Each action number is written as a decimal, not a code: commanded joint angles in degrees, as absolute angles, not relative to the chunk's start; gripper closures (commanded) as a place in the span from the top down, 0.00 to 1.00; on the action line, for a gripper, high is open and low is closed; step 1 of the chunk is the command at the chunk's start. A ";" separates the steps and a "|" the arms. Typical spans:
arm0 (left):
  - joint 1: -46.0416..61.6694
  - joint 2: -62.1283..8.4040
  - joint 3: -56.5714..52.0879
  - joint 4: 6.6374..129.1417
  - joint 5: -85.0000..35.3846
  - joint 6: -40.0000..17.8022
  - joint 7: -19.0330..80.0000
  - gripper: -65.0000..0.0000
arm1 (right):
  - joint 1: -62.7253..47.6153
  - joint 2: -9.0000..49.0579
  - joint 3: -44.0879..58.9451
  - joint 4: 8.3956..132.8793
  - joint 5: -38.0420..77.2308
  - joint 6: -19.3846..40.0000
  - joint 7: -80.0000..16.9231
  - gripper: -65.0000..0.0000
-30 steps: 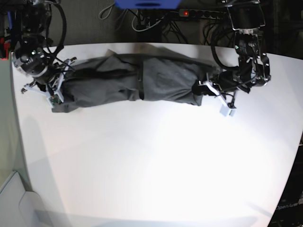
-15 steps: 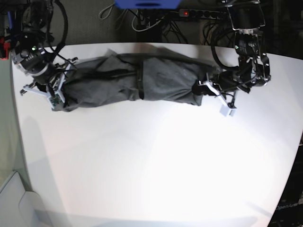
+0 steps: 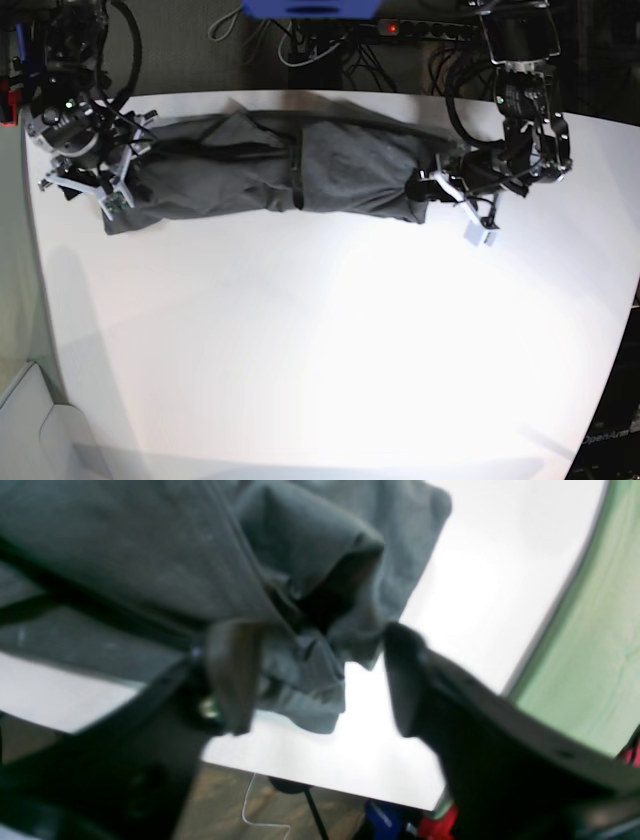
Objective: Layout the t-shirt on the table in an organized manner, then fold the t-shirt properly
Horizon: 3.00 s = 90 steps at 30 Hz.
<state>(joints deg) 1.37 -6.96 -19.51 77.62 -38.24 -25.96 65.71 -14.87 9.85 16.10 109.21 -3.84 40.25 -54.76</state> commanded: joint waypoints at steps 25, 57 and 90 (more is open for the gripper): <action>1.27 -7.43 -19.56 77.85 -35.47 -25.54 67.21 0.01 | -4.00 10.59 17.63 88.66 -3.12 40.00 -60.70 0.77; 0.13 -7.43 -19.56 77.85 -35.56 -25.54 67.74 0.01 | -4.09 8.75 21.76 89.01 0.75 40.00 -60.97 0.00; -1.19 -9.19 -20.88 82.33 -52.79 -25.27 67.21 0.68 | -2.68 8.84 21.67 93.32 0.75 40.00 -60.88 0.00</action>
<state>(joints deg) -0.34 -8.60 -20.38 81.43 -51.29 -25.19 67.99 -3.44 7.90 21.34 92.47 1.26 40.51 -61.10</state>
